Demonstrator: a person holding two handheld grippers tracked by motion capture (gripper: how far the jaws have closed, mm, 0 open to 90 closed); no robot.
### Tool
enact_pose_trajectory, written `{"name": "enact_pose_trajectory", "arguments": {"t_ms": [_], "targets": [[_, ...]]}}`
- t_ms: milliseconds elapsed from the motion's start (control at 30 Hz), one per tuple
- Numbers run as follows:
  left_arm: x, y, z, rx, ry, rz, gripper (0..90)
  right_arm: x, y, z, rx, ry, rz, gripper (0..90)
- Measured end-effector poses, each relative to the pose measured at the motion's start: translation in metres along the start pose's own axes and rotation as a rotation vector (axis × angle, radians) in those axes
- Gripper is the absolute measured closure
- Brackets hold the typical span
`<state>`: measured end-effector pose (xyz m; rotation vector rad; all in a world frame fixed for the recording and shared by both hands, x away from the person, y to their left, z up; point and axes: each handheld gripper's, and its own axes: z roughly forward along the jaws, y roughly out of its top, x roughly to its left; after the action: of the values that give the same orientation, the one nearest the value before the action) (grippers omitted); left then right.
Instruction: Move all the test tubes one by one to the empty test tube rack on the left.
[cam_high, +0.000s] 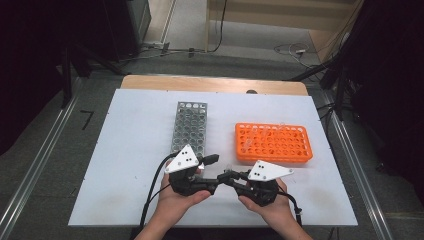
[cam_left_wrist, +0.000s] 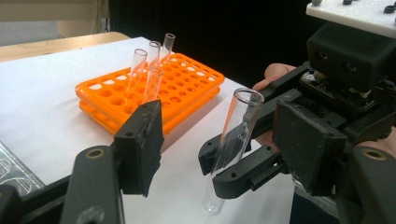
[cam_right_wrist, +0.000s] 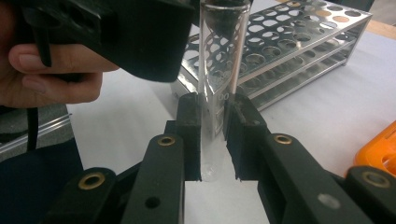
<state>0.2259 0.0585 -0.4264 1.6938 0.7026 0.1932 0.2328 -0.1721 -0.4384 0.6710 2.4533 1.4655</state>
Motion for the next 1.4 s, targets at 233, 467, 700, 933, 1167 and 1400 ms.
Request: {"name": "enact_pose_trajectory", "arguments": {"t_ms": [233, 467, 700, 933, 1167, 1400], "targets": [[0.0023, 0.0015, -0.0033, -0.014, -0.009, -0.005, 41.5, 0.0026, -0.0002, 0.0009, 0.003, 0.011, -0.009, 74.0], [0.0029, 0.0009, -0.0037, -0.011, -0.034, -0.002, 46.9, 0.0041, -0.0003, 0.0043, 0.009, 0.022, -0.014, 74.0], [-0.0008, -0.0019, 0.0004, 0.013, -0.057, 0.018, 57.3, 0.0063, -0.0003, 0.0031, 0.006, 0.024, -0.024, 74.0], [-0.0031, -0.0024, 0.0018, 0.027, -0.068, 0.034, 68.6, 0.0065, -0.0012, 0.0032, 0.015, 0.030, -0.019, 74.0], [-0.0029, -0.0031, 0.0023, 0.029, -0.058, 0.052, 75.5, 0.0049, -0.0020, 0.0050, 0.016, 0.032, -0.009, 74.0], [-0.0012, -0.0007, 0.0008, 0.022, -0.032, 0.050, 76.7, 0.0018, -0.0033, 0.0038, 0.002, 0.042, 0.003, 64.7]]}}
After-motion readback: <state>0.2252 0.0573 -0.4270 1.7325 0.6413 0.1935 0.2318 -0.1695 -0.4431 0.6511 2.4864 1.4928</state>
